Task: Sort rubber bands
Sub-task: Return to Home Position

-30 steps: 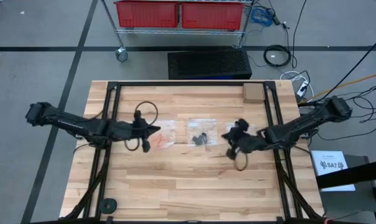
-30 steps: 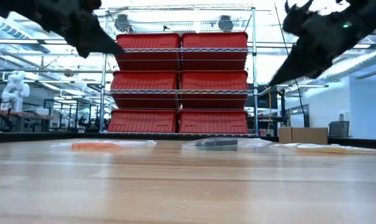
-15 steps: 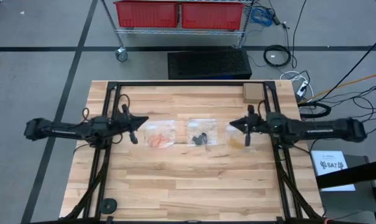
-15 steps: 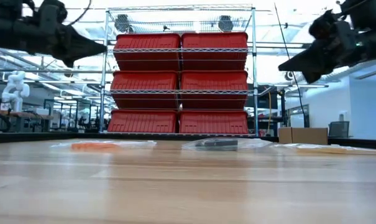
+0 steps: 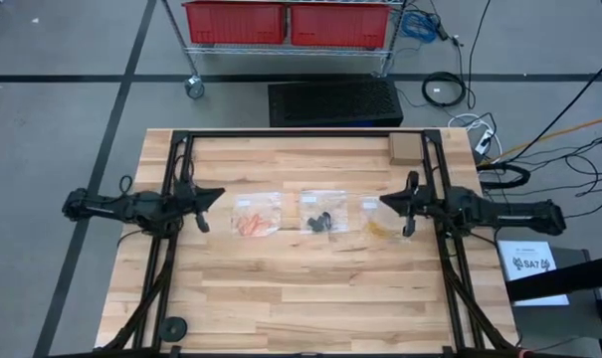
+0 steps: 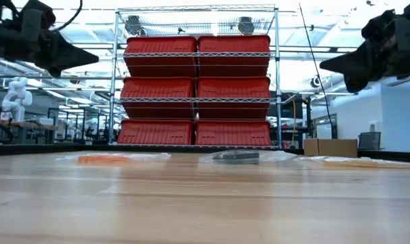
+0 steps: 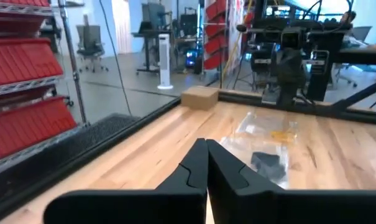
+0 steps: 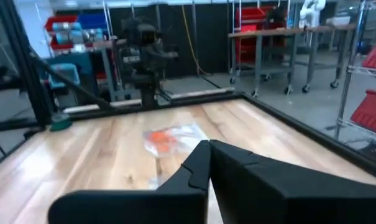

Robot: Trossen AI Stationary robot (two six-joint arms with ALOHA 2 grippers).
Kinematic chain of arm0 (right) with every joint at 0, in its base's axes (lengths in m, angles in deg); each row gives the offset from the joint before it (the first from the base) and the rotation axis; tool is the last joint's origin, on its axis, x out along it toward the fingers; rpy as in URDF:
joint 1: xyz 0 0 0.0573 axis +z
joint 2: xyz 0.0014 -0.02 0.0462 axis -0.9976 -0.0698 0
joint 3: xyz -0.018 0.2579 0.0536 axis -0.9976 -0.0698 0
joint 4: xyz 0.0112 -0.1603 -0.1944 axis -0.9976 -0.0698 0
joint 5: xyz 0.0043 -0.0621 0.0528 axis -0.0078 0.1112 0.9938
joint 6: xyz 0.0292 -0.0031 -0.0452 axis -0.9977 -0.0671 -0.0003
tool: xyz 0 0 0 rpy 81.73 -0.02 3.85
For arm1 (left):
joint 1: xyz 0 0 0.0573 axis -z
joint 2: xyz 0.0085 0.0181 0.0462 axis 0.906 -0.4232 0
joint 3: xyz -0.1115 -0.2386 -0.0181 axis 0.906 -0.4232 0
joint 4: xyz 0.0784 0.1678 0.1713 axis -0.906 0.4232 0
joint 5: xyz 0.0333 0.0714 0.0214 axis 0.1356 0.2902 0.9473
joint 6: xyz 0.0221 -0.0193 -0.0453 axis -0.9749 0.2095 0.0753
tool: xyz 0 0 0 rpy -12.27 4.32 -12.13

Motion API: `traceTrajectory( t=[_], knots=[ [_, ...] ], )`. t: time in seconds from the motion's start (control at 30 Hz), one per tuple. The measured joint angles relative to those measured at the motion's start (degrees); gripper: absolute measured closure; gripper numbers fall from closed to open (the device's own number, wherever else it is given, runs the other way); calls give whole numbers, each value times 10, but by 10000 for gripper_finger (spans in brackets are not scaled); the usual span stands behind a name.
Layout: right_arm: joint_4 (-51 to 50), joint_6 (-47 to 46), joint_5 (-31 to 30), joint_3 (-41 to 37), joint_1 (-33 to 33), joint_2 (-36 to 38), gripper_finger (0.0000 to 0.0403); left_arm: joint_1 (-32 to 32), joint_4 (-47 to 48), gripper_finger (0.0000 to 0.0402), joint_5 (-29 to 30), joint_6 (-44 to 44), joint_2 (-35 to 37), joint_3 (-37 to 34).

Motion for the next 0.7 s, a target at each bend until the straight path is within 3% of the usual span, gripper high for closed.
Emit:
traceTrajectory(
  t=[0.7],
  knots=[
    [-22,8,-9,1,-7,-39,403,8,-7,400,27,-29,-4,-22]
  ],
)
